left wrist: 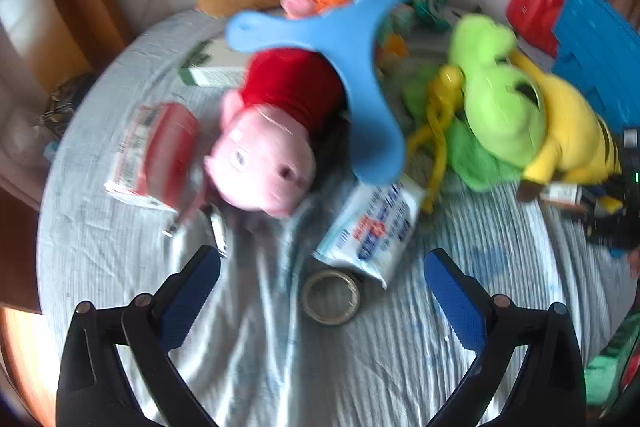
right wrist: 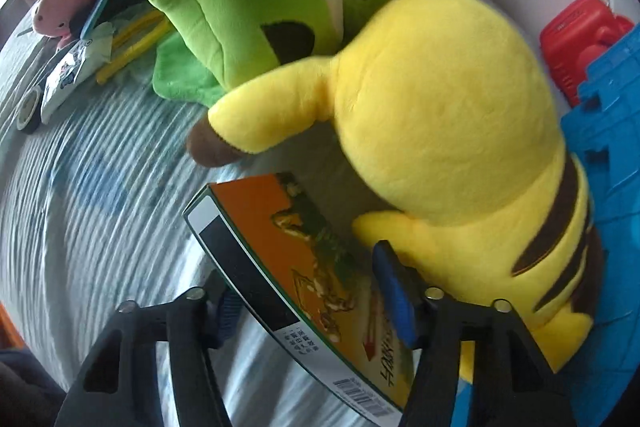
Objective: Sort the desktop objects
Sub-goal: 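Grasp the green medicine box with the right tool while the left tool approaches the tape roll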
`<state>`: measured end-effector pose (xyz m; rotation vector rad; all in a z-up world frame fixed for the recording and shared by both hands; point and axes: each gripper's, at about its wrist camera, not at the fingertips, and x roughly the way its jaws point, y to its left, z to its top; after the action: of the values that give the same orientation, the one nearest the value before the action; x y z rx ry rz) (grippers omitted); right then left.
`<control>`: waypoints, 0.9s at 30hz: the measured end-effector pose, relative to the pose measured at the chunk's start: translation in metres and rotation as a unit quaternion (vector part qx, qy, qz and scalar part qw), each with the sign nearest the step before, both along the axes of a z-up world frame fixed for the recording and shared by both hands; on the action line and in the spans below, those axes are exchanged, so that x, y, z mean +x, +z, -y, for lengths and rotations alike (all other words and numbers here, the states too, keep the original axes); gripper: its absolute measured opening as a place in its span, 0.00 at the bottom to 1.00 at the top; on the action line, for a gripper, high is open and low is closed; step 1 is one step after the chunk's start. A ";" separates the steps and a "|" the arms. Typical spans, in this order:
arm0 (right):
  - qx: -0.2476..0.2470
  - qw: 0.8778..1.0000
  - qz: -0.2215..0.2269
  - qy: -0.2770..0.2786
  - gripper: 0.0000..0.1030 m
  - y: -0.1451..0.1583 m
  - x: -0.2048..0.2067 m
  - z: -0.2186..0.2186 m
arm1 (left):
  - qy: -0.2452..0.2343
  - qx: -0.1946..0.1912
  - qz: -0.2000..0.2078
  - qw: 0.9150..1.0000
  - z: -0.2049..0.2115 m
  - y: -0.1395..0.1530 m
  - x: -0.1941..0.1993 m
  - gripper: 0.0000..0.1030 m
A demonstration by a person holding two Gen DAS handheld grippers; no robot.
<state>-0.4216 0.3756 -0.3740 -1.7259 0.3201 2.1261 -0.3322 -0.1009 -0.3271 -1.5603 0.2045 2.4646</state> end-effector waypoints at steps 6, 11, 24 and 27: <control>-0.026 0.999 -0.019 -0.033 0.21 0.011 0.013 -0.006 | -0.031 -0.012 0.019 0.999 -0.018 -0.052 0.014 1.00; -0.029 0.998 -0.031 -0.045 0.18 0.027 0.030 -0.005 | -0.006 -0.022 0.041 0.999 -0.005 -0.081 0.006 0.84; -0.033 0.996 -0.050 -0.063 0.18 0.053 0.041 0.012 | -0.010 -0.025 0.042 0.999 -0.002 -0.079 0.004 0.56; -0.032 0.996 -0.056 -0.062 0.18 0.058 0.041 0.015 | -0.005 -0.021 0.033 0.999 0.002 -0.068 0.007 0.56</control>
<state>-0.3805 0.3605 -0.3162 -1.5802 0.5187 2.1466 -0.3256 -0.1029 -0.3952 -1.6506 0.2533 2.4108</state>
